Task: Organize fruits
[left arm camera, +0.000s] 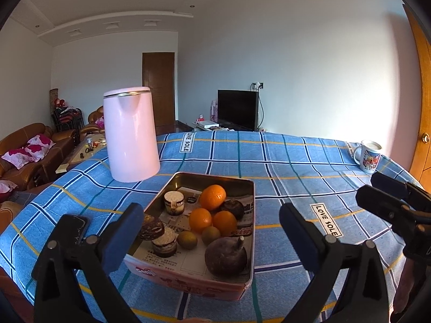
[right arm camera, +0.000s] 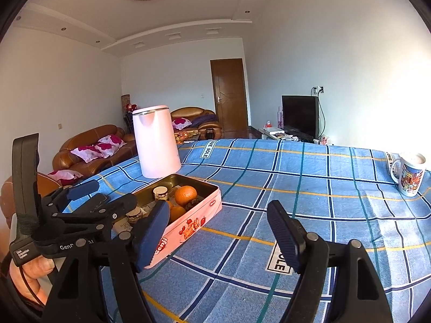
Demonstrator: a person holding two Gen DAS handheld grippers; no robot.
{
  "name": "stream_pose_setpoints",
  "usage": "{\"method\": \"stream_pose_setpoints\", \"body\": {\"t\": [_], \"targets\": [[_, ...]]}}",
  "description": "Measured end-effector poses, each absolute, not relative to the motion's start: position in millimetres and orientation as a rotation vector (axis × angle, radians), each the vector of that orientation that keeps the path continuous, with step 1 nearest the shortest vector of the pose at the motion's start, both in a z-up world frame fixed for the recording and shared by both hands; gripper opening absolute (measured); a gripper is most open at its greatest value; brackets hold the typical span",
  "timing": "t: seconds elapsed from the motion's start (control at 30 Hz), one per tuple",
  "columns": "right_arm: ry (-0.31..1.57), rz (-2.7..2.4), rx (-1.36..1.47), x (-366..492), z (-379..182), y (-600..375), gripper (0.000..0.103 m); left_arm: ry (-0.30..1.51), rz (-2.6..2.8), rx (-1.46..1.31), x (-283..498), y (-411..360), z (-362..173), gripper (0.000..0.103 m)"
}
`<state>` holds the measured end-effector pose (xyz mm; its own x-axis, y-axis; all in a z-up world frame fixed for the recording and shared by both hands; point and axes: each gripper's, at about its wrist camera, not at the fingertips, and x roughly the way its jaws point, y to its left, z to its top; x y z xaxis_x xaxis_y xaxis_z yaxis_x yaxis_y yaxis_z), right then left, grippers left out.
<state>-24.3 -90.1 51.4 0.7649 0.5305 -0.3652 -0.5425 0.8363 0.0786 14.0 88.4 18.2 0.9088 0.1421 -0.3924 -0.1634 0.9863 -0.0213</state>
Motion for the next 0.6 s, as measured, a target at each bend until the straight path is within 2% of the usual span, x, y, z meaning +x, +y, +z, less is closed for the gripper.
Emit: {"method": "stream_pose_setpoints", "body": {"t": [0.6], "targets": [[0.39, 0.567, -0.003, -24, 50, -104, 0.076, 0.381, 0.112, 0.002, 11, 64, 27, 0.103]]}}
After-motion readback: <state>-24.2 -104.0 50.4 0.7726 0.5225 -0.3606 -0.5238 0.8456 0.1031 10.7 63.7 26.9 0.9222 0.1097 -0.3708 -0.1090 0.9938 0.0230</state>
